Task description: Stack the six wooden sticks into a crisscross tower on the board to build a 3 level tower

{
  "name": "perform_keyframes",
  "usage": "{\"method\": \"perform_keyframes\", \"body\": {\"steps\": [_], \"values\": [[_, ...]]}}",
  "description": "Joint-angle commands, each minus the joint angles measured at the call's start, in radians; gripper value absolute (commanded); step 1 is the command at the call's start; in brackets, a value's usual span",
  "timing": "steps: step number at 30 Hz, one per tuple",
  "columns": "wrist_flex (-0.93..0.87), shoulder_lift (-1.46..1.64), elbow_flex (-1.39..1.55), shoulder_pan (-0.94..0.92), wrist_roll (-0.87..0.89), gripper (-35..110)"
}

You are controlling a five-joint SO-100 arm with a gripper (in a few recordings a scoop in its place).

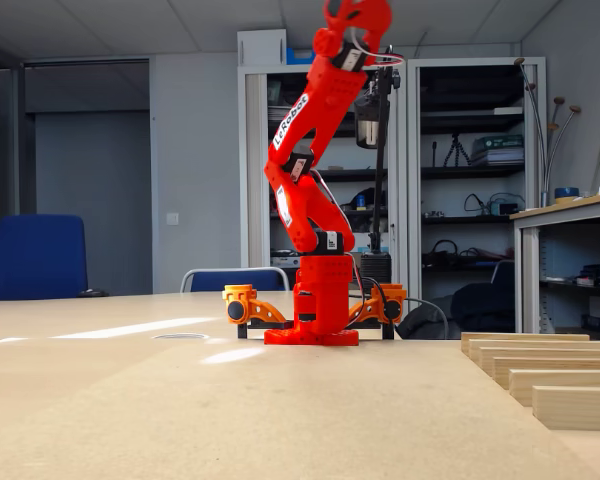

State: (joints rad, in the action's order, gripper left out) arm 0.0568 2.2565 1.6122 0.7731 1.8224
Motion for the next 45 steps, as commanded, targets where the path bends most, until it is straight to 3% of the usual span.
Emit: {"method": "perform_keyframes", "body": {"steps": [1, 3, 12, 16, 21, 28, 33, 45], "values": [[-0.051, -0.043, -0.038, 0.135, 0.002, 6], [-0.066, -0.060, -0.003, 0.222, -0.009, 6], [-0.526, -0.034, 0.250, 0.603, -0.006, 6], [-0.810, -0.046, 0.268, 0.655, -0.075, 6], [-0.994, -0.095, 0.281, 0.687, -0.344, 6], [-1.301, -0.233, 0.245, 0.703, -0.436, 15], [-1.370, -0.344, 0.193, 0.712, -0.492, 22], [-1.401, -0.561, 0.158, 0.729, -0.459, 22]]}}
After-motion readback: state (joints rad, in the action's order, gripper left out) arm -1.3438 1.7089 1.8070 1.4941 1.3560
